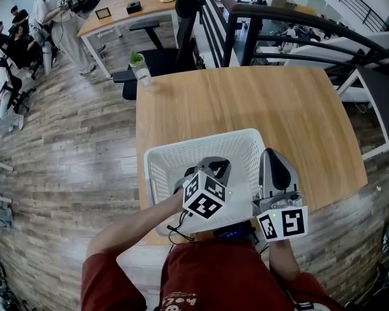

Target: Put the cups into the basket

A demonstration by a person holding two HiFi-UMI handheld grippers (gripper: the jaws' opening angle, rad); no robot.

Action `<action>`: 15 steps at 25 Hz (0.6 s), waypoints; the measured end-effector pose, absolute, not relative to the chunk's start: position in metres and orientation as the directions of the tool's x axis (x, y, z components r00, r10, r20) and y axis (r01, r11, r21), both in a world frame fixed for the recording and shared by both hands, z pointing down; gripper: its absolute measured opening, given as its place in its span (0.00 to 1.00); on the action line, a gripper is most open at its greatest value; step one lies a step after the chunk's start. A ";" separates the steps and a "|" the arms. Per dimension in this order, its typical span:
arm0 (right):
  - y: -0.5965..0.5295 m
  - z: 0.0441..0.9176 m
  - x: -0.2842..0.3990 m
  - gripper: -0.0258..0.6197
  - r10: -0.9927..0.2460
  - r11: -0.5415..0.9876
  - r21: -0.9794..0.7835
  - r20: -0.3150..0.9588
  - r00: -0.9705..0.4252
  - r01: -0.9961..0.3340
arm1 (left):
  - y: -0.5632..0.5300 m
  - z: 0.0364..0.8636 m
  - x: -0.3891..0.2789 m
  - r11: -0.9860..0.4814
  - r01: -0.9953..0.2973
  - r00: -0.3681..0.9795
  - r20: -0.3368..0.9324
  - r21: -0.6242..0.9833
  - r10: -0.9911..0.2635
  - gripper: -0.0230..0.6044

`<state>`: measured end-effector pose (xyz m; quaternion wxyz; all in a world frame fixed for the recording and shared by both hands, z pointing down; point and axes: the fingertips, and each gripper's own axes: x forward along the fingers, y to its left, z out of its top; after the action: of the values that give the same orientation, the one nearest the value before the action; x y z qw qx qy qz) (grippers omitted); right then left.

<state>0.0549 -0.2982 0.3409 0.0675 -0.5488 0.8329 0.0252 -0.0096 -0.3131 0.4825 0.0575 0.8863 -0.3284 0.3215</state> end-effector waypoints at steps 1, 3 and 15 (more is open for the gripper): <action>-0.298 0.341 0.055 0.06 -0.911 0.396 -0.032 -0.141 -0.388 -0.918 | -0.312 0.483 -0.010 -0.777 -0.620 0.579 0.607 -0.105 -0.544 0.05; -0.298 0.342 0.054 0.06 -0.911 0.395 -0.032 -0.140 -0.387 -0.918 | -0.311 0.481 -0.010 -0.773 -0.627 0.584 0.600 -0.095 -0.547 0.05; -0.298 0.341 0.052 0.06 -0.909 0.401 -0.029 -0.137 -0.393 -0.916 | -0.318 0.454 -0.022 -0.712 -0.700 0.603 0.493 -0.049 -0.627 0.05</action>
<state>0.0517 -0.2980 0.3408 0.0653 -0.5469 0.8343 0.0256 -0.0221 -0.3176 0.4538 0.0750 0.8922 -0.3718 0.2453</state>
